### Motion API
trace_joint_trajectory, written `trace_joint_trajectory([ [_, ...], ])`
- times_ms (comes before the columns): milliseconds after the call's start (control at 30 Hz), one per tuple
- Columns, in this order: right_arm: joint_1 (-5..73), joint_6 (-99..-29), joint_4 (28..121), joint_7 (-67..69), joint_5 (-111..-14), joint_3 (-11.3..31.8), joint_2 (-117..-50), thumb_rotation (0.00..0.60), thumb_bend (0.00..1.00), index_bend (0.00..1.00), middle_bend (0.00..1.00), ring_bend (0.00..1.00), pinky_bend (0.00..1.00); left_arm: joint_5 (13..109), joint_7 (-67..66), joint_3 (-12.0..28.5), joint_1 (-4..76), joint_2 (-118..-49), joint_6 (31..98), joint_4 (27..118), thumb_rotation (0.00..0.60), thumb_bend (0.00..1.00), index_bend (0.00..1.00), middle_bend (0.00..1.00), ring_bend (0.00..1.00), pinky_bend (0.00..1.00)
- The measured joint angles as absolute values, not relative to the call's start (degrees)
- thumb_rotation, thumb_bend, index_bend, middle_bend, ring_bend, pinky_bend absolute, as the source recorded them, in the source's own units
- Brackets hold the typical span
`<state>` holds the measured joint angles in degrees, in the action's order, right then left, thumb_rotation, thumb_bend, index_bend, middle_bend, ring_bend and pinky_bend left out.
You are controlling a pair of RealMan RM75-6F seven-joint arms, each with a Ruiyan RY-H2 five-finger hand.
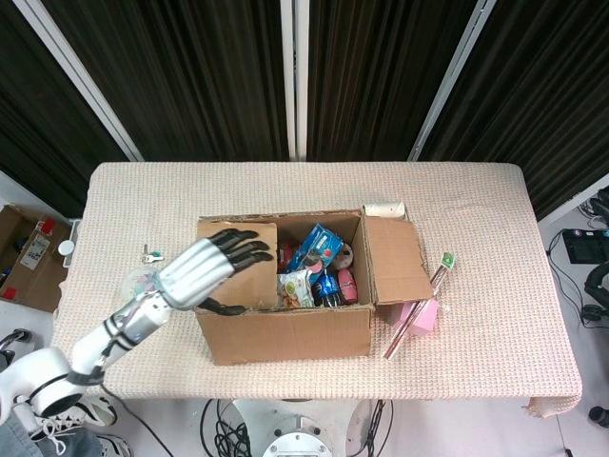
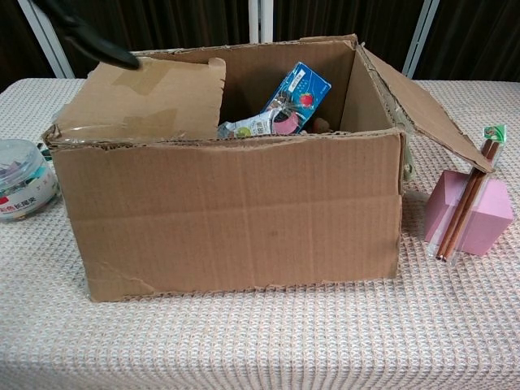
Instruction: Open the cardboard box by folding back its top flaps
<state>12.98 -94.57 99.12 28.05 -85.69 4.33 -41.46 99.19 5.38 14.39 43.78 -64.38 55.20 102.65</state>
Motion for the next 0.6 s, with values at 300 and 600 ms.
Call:
trace_joint_trajectory([
  [300, 8.9, -97.81, 95.77, 34.05, -85.04, 6.07, -42.69, 0.6, 0.92, 0.0, 0.04, 0.0, 0.0, 89.97, 3.82, 15.06, 53.95, -71.86, 41.96, 96.61, 0.13, 0.0, 0.3, 0.25, 0.04, 0.18],
  [600, 8.21, -97.13, 94.93, 34.53, -85.73, 7.47, -44.18, 0.6, 0.92, 0.0, 0.04, 0.0, 0.0, 85.58, 1.24, 12.59, 55.68, -70.32, 38.53, 96.11, 0.097, 0.0, 0.31, 0.28, 0.04, 0.17],
])
